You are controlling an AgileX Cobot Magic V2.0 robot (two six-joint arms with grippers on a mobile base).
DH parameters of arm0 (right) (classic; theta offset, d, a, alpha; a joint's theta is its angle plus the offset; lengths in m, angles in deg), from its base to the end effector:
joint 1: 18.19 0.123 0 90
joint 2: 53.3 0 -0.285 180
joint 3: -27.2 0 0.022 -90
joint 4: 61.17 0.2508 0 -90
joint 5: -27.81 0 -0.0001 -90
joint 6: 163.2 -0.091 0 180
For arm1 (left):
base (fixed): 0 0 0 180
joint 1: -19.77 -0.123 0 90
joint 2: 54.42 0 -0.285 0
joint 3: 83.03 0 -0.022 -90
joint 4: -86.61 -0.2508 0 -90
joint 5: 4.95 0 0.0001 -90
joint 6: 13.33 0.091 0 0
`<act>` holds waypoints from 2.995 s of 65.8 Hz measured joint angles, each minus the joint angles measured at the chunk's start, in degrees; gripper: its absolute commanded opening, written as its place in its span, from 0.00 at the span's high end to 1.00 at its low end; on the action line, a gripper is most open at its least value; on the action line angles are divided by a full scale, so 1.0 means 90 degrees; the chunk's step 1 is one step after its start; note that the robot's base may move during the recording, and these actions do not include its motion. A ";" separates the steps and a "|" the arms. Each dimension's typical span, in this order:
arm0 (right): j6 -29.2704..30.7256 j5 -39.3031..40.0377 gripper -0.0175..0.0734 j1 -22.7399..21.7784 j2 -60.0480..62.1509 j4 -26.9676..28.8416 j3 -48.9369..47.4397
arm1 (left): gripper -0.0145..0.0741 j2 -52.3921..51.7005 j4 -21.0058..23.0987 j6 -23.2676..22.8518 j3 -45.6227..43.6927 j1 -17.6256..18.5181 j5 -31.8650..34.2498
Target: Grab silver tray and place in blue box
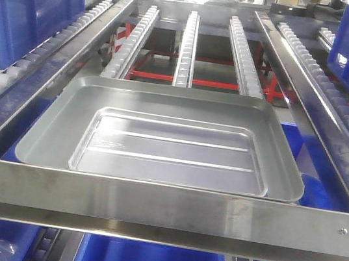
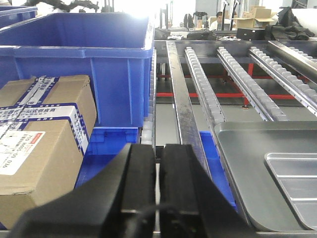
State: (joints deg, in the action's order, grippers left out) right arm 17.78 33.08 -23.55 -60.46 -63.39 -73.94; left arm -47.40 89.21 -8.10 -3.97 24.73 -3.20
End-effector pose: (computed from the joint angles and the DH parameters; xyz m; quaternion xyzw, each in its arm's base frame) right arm 0.0555 -0.0049 0.2124 0.0109 0.6477 -0.0556 0.7598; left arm 0.0562 -0.0048 0.2058 0.0439 0.6698 -0.0146 0.7411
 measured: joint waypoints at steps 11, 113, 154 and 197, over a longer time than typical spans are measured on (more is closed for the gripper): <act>0.0000 0.0016 0.75 0.0000 0.0000 0.0000 0.0000 | 0.82 0.0000 0.0000 0.0000 0.0000 0.0000 0.0000; -0.0546 -0.5181 0.74 0.1094 -0.6286 0.1111 -0.4087 | 0.84 0.6769 0.1359 -0.1049 -0.4177 0.0959 -0.3849; -0.3744 -0.5128 0.74 0.3162 -1.0115 -0.0449 -0.6954 | 0.84 1.0118 -0.0994 -0.4281 -0.6807 0.2784 -0.3789; -0.3418 -0.4990 0.74 0.3264 -1.1267 -0.0174 -0.7862 | 0.84 1.1269 -0.1668 -0.4841 -0.8010 0.3383 -0.4251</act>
State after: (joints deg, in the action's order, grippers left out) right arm -12.98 -11.84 5.82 -161.86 -64.95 -144.70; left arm 54.03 74.20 -51.67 -76.06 55.18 -41.46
